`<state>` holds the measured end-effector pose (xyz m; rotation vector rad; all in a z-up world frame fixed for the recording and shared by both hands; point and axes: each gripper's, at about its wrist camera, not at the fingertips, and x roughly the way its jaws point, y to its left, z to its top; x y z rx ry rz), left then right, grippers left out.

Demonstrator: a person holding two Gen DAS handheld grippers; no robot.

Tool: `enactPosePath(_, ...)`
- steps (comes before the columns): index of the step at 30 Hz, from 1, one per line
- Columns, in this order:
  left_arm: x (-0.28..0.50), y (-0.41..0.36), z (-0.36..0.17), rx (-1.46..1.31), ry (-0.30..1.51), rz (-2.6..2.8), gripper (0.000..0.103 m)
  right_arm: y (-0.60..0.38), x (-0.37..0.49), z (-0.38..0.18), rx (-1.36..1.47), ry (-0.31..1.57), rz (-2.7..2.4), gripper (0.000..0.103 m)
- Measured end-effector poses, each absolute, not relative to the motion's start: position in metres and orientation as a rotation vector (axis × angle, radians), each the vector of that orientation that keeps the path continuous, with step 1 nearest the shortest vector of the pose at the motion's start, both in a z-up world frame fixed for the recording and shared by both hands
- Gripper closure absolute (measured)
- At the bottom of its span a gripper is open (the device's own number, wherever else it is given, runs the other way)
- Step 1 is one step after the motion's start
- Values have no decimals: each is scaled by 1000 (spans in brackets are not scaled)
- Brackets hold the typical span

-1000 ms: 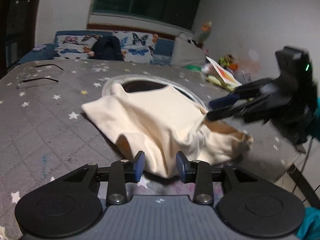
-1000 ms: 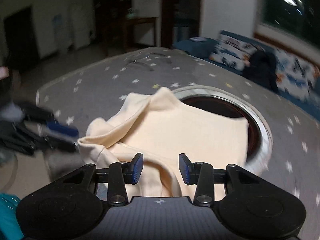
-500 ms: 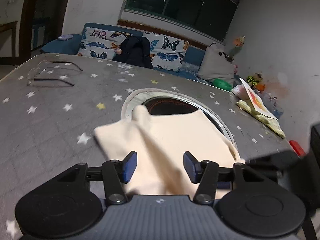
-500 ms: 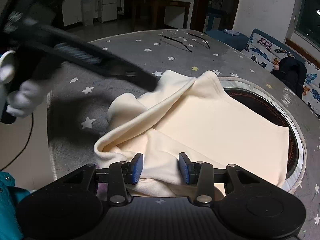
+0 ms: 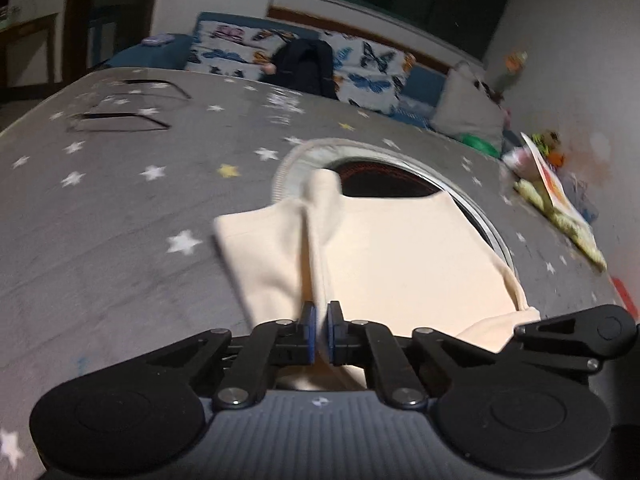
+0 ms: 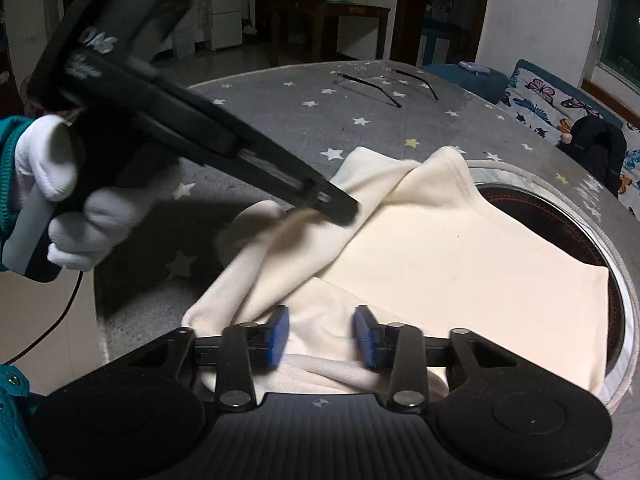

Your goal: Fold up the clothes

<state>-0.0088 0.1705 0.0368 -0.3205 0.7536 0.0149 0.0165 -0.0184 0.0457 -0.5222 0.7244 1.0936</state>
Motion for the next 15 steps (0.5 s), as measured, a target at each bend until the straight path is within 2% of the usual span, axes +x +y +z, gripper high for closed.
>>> enactPosePath(2, -22, 180, 38, -347, 726, 41, 99, -20, 14, 46, -509, 725, 1098, 93)
enactPosePath(4, -34, 188, 40, -363, 703, 70, 99, -23, 12, 49, -494, 711, 1092, 98)
enactPosePath(15, -79, 221, 35, -435, 664, 178, 99, -90, 18, 101, -364, 526, 881, 101)
